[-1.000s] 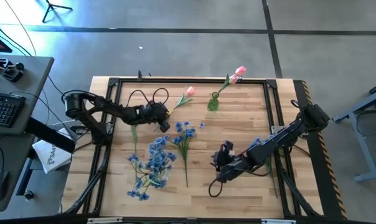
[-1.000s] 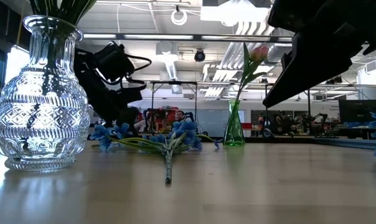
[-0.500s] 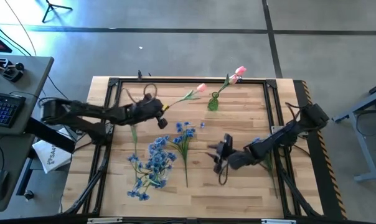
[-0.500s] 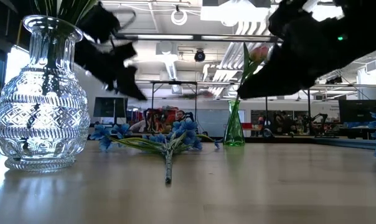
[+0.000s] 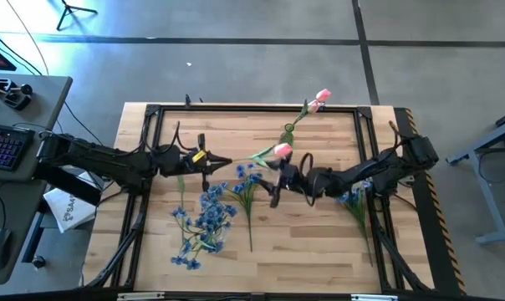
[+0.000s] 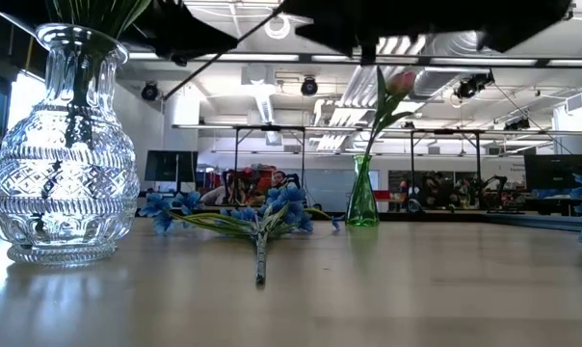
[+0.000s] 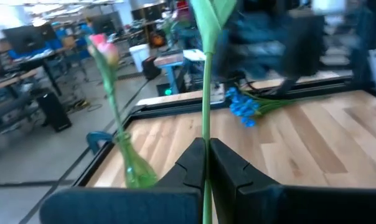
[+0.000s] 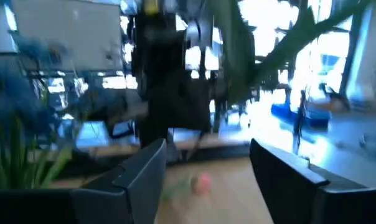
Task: Sort flowers into vase by color
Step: Put the pink flower into the green vase
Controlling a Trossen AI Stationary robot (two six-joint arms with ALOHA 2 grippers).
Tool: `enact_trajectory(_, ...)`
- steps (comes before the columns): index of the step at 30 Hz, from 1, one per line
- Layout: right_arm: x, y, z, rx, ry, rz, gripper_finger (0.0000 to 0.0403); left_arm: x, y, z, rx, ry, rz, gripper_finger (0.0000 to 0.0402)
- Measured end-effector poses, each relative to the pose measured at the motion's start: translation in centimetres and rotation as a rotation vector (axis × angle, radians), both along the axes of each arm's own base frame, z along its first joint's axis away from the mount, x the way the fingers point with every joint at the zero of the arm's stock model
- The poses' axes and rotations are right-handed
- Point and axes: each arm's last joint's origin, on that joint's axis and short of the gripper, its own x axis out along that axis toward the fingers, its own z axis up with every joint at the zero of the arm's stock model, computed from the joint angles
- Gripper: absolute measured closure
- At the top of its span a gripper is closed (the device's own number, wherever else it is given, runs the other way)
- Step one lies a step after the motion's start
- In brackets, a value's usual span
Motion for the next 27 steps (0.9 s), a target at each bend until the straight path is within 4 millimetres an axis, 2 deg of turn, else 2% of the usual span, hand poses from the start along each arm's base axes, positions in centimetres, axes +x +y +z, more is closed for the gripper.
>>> enact_trajectory(4,1.0,0.1,2.3,-0.077,-0.057,0.067,0.0155,0.0,-0.8,0.0,0.005,0.0,-0.011,0.0401)
enact_trajectory(8,1.4,0.6,3.2,-0.106,-0.06,0.084,0.0177,-0.1,-1.1,0.0,0.009,0.003,0.001,0.0401)
enact_trajectory(12,1.4,1.0,3.4,-0.116,-0.049,0.048,0.0234,-0.1,-1.1,0.0,0.008,0.002,0.002,0.0401)
enact_trajectory(20,1.2,0.8,3.5,-0.161,-0.017,-0.01,0.0383,-0.1,-1.1,-0.1,0.009,0.009,0.008,0.0396)
enact_trajectory(23,0.1,0.9,4.6,-0.177,0.027,-0.12,0.0389,-0.2,-0.9,-0.5,0.02,0.06,0.059,0.0372)
enact_trajectory(27,-3.1,0.5,7.5,-0.175,0.112,-0.303,0.0392,-0.6,-0.3,-1.7,0.051,0.184,0.263,0.0329)
